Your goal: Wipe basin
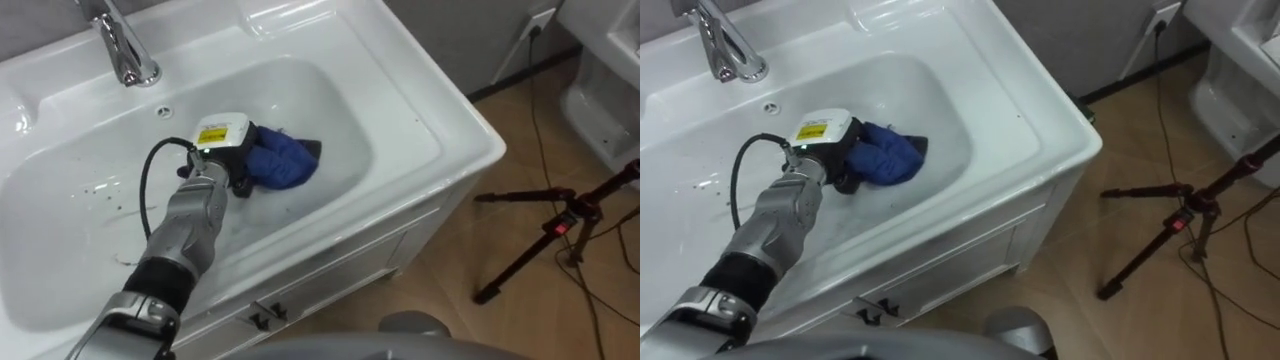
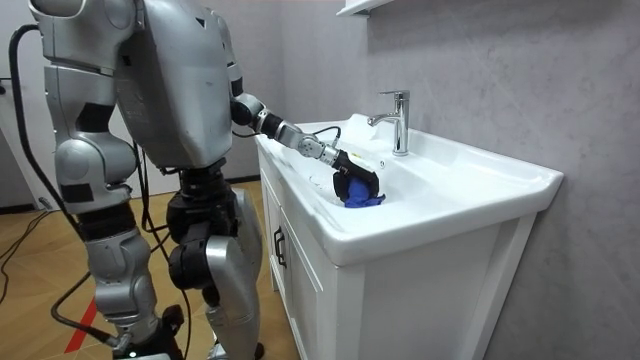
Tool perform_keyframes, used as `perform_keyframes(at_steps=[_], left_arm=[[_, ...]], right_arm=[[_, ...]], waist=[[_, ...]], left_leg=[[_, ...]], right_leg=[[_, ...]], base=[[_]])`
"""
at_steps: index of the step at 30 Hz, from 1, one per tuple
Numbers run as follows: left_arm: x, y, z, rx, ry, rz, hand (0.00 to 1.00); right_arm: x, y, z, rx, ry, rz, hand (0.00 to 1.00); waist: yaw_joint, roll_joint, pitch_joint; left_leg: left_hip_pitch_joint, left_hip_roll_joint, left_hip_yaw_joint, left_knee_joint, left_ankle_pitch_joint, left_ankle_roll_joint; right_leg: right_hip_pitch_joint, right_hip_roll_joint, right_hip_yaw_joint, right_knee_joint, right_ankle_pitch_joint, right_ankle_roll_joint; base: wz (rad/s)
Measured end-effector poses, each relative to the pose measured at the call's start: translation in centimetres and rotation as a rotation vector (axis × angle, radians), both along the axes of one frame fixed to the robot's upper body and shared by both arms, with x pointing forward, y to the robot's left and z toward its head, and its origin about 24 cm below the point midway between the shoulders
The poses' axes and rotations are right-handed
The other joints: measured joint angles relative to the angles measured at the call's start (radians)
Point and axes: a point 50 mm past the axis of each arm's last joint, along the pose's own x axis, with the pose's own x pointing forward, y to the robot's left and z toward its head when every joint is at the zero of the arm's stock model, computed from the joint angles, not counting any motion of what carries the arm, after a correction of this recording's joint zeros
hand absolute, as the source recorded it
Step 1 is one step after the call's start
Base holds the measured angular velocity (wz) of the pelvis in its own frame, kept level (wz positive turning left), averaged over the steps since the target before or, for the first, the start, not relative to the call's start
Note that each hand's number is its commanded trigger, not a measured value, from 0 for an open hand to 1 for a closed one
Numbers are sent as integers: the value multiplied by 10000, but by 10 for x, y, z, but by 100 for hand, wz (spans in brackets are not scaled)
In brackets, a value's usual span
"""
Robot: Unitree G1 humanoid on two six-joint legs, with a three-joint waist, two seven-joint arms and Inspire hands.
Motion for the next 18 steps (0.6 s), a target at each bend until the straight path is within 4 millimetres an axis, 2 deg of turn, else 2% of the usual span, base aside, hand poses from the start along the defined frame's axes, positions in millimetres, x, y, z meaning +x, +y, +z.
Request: perform_keyframes(at_steps=[9, 15, 18], left_arm=[[-4, 21, -9, 234, -356, 1030, 100], [0, 33, -13, 393, -33, 1591, 100], [-2, 40, -15, 527, 83, 1868, 100]], right_arm=[[-16, -1, 1, -179, 566, -47, 0], [-12, -2, 1, -422, 374, -190, 0], [-15, -3, 2, -490, 547, -433, 0]], waist=[[64, -60, -52], [85, -69, -64], [286, -79, -93]], left_leg=[[14, 146, 271, 88, -95, -86], [167, 164, 359, 45, -96, -89], [202, 207, 466, -16, -121, -132]], right_leg=[[35, 140, 224, -34, 30, -58], [29, 199, 310, -48, 39, -77], [15, 252, 361, -40, 65, -113]], base=[[-10], [-5], [-10]])
